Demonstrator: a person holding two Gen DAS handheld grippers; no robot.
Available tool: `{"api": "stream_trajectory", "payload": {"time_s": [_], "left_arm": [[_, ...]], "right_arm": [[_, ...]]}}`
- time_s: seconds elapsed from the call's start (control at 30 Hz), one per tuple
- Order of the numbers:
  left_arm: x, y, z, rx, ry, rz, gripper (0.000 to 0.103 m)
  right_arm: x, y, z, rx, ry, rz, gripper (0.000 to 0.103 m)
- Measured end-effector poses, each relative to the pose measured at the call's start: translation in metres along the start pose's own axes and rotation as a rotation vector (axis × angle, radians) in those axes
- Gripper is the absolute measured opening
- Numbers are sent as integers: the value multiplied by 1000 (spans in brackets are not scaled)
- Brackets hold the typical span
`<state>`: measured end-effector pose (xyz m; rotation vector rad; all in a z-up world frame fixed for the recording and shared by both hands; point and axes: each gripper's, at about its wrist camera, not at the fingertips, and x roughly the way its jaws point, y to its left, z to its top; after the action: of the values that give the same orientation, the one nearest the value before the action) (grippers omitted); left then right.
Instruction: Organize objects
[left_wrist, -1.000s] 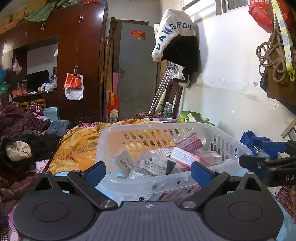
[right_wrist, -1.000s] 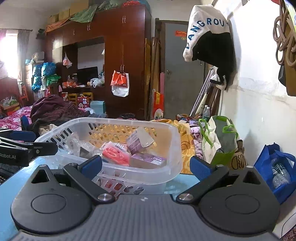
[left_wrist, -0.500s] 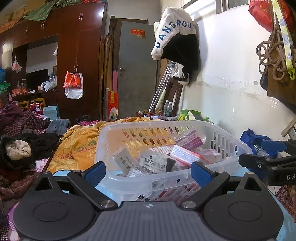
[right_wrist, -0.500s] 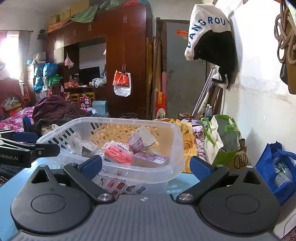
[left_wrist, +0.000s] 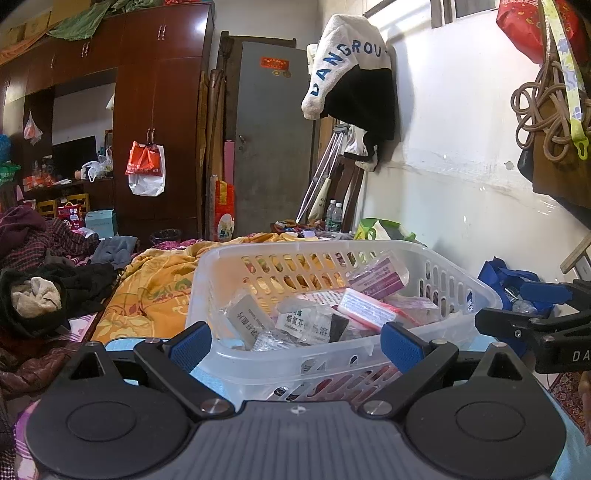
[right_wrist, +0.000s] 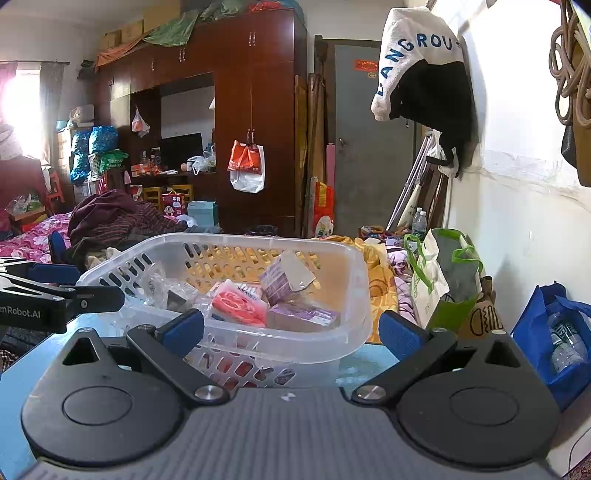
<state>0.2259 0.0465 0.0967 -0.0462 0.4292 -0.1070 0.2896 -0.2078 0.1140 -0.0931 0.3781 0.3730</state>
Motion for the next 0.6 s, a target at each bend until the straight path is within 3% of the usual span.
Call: {"api": "stream_trajectory", "payload": {"time_s": [0.6], "left_arm": [[-3, -2, 0, -6, -3, -6, 99]], "right_arm": [[0, -2, -1, 5, 2, 6, 103]]}}
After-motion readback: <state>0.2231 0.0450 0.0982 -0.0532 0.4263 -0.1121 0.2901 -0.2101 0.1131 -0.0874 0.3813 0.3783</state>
